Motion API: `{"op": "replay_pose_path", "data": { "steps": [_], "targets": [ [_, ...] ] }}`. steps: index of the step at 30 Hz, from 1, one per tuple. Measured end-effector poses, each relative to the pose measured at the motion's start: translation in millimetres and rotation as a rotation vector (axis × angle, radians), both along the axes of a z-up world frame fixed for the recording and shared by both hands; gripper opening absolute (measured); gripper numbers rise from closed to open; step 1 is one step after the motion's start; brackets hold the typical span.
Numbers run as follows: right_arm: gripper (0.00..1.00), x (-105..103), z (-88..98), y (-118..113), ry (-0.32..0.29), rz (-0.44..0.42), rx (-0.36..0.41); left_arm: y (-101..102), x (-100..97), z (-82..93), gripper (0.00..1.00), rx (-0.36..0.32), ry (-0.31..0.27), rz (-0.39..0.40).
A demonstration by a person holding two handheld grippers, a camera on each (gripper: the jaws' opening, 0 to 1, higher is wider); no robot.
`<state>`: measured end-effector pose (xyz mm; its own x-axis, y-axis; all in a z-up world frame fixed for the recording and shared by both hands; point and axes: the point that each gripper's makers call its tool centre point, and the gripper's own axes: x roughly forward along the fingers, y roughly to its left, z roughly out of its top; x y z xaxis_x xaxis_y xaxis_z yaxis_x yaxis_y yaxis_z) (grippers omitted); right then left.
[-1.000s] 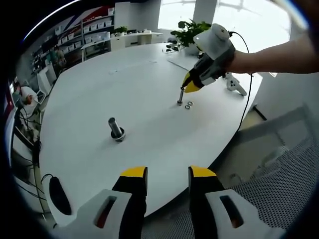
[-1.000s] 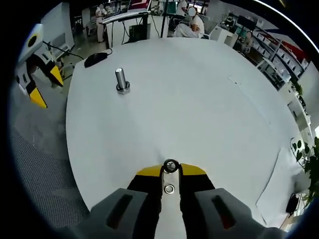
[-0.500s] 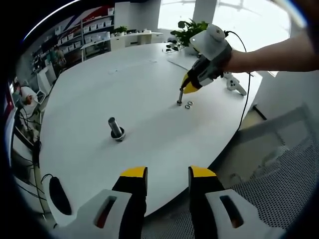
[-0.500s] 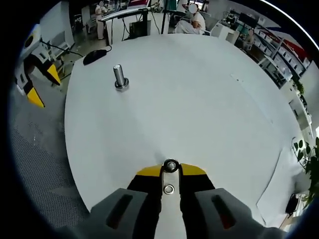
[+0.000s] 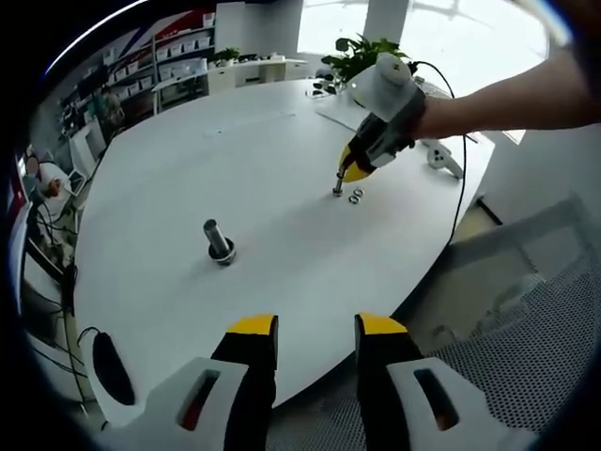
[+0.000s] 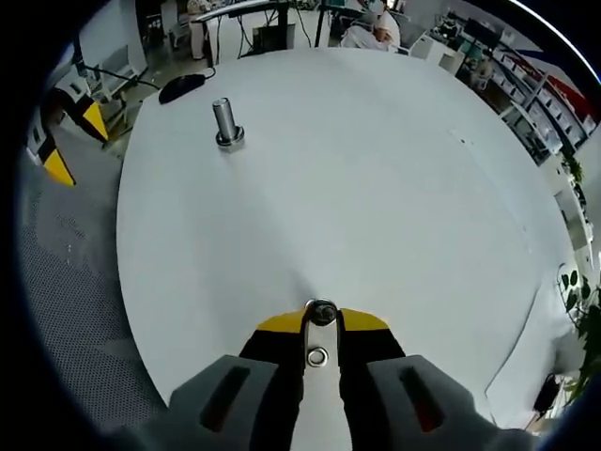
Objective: Place the washer onto the threaded stud by aligning its center hole with the stud, sliding it down to the base, and recovering from edge contact or off-axis alignment until the washer reaches the visible bottom stop.
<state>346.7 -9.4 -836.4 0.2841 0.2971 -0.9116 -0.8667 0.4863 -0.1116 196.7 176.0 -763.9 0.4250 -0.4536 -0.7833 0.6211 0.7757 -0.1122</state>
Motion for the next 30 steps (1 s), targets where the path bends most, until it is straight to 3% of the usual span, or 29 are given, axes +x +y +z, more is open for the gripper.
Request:
{"op": "replay_pose_path", "data": {
  "steps": [8, 11, 30],
  "targets": [
    [0.14, 1.9, -18.0, -2.3, 0.031, 0.004, -0.027, 1.3, -1.1, -2.2, 0.31, 0.006, 0.008, 0.003],
    [0.14, 0.0, -24.9, -5.6, 0.074, -0.019, -0.038, 2.2, -1.0, -3.2, 0.31, 0.010, 0.010, 0.005],
    [0.19, -6.9, -19.3, -11.2, 0.083, -0.048, -0.010, 1.3, -3.4, -5.2, 0.30, 0.016, 0.019, -0.005]
  ]
}}
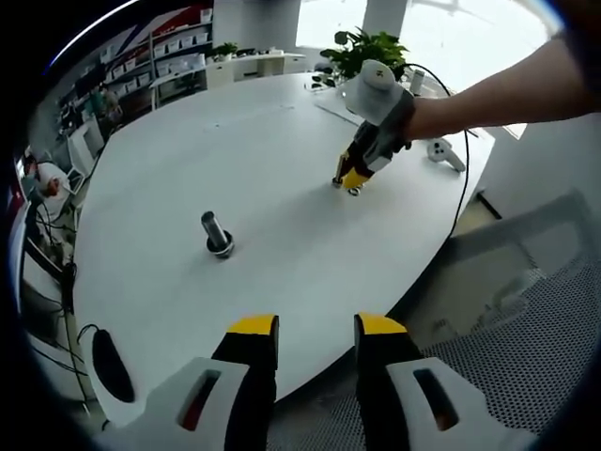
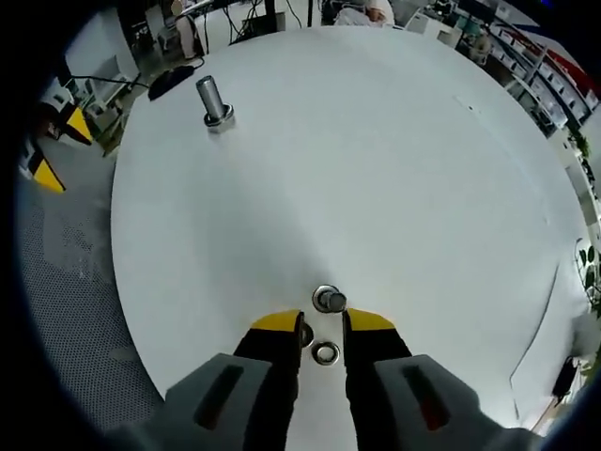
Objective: Place the washer onto the threaded stud by aligning its center hole with the stud, sliding it down to the base, and recovering from edge contact or off-axis alignment until the washer reaches the visible bottom stop.
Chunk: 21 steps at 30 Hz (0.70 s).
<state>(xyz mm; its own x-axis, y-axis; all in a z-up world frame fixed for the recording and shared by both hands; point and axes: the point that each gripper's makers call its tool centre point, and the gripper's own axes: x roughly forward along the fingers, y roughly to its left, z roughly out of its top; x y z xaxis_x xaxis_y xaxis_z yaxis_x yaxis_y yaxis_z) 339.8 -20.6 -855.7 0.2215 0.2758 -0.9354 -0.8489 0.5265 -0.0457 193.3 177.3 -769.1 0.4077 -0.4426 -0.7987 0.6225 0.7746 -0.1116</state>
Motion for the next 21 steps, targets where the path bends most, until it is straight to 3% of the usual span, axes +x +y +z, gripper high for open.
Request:
{"op": "replay_pose_path", "data": {
  "steps": [12, 21],
  "targets": [
    [0.20, -9.8, -6.0, -29.3, 0.019, -0.042, -0.029, 0.1, -1.3, -1.5, 0.30, 0.001, 0.007, -0.002],
    [0.20, -13.0, -10.7, -33.4, 0.028, -0.070, -0.020, -0.1, -2.5, -3.1, 0.30, 0.007, 0.012, -0.009]
  ]
}}
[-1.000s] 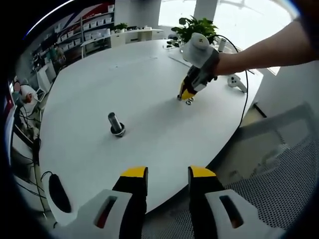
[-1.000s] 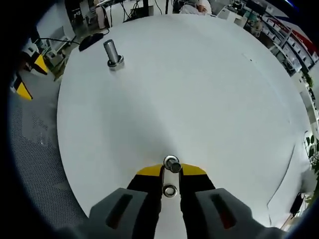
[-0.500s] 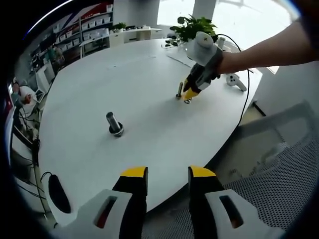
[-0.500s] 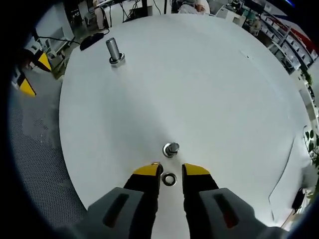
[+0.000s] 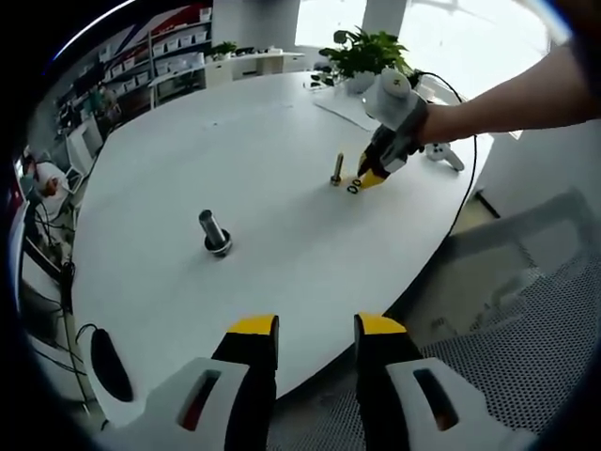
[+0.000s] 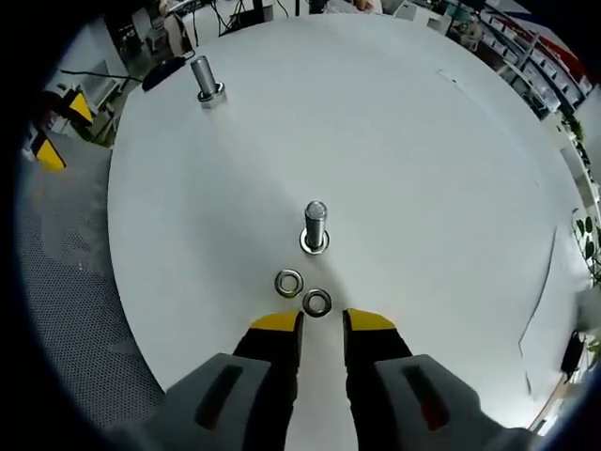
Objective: Place the washer onto the threaded stud by aligning its center hole with the stud, sliding it down to the base, and recovering from edge contact or off-axis alignment until the washer reaches the visible bottom stop.
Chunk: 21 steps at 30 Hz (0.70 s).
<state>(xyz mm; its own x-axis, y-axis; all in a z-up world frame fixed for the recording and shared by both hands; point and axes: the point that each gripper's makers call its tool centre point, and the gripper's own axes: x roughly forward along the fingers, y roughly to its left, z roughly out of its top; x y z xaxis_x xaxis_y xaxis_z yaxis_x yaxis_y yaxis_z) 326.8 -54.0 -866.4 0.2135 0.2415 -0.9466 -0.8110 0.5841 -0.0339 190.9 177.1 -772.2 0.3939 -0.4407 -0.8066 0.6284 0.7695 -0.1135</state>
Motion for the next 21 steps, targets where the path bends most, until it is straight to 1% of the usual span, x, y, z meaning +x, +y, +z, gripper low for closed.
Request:
{"op": "replay_pose_path", "data": {
  "steps": [5, 9, 13, 18, 21],
  "targets": [
    [0.19, 0.4, -0.4, 0.1, 0.013, -0.038, 0.025, -0.2, 0.3, 1.0, 0.30, -0.001, -0.002, 0.001],
    [0.18, -2.8, 0.2, 2.3, 0.007, -0.006, 0.022, -0.2, 0.6, 1.1, 0.30, -0.001, -0.003, 0.001],
    [0.18, -0.1, -0.2, 2.8, 0.011, 0.002, 0.017, 0.0, 0.7, 1.6, 0.30, -0.001, -0.005, 0.001],
    [0.18, 2.2, -0.3, 3.9, 0.040, -0.009, 0.018, 0.1, 0.5, 0.5, 0.30, 0.002, -0.002, -0.001],
    [0.18, 1.9, -1.1, 4.3, 0.038, 0.031, -0.009, 0.6, 0.6, 0.5, 0.30, 0.003, -0.002, 0.001]
  ]
}}
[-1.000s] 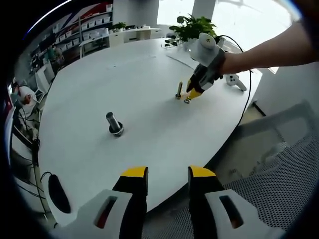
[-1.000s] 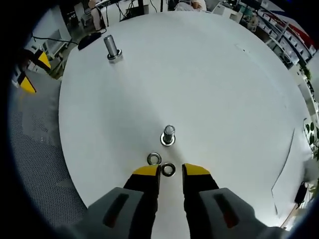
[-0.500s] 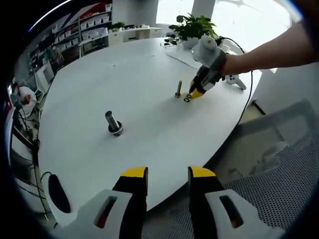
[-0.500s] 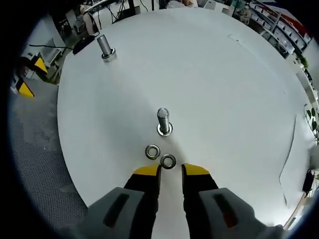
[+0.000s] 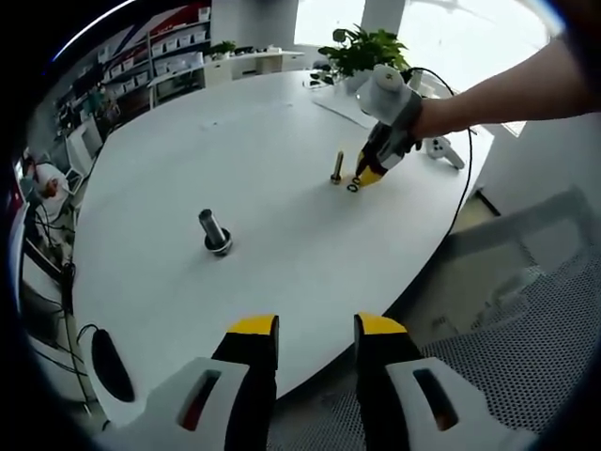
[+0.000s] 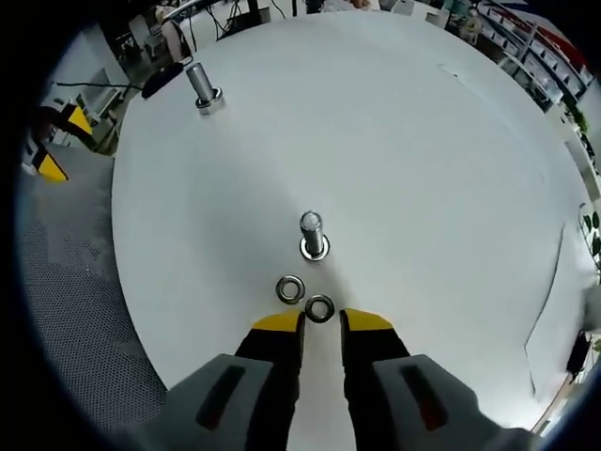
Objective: Place the washer onto the threaded stud by aligning its center hole with the stud, sliding it down to the base, and recovering from edge contact or off-axis alignment until the washer reaches the visible bottom stop.
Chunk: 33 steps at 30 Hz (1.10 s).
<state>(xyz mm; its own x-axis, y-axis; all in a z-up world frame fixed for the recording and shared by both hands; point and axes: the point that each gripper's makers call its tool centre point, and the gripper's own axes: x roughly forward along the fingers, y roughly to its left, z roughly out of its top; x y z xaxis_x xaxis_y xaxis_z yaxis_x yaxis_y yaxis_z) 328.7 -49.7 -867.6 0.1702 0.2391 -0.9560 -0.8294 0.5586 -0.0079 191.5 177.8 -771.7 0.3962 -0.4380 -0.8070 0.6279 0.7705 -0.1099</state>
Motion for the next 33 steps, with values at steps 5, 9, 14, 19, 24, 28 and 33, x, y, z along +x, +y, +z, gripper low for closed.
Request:
{"op": "replay_pose_path", "data": {
  "steps": [5, 9, 14, 19, 24, 28, 33],
  "targets": [
    [0.18, 0.0, 0.2, 2.9, 0.003, 0.016, -0.027, 0.5, -0.4, -0.6, 0.30, 0.005, 0.002, -0.002],
    [0.18, -1.4, -0.3, 4.4, 0.021, 0.102, -0.080, 0.2, -2.1, -2.5, 0.30, 0.010, 0.010, -0.009],
    [0.18, -1.0, -1.2, 5.7, 0.037, 0.120, -0.119, 1.3, -0.7, -1.3, 0.30, 0.010, 0.003, -0.002],
    [0.17, -2.3, -0.4, 4.7, 0.036, 0.136, -0.123, 1.6, -0.8, -1.7, 0.30, 0.012, 0.004, -0.001],
    [0.16, -1.4, -0.8, 5.3, 0.032, 0.160, -0.113, 2.2, -0.2, -1.6, 0.30, 0.013, 0.002, 0.000],
    [0.15, -1.0, -2.0, 7.0, 0.033, 0.191, -0.136, 2.7, -0.4, -2.4, 0.30, 0.017, 0.003, -0.001],
    [0.15, 0.0, -1.2, 6.6, 0.038, 0.137, -0.145, 3.1, 0.0, -1.5, 0.30, 0.017, 0.000, 0.000]
  ]
}}
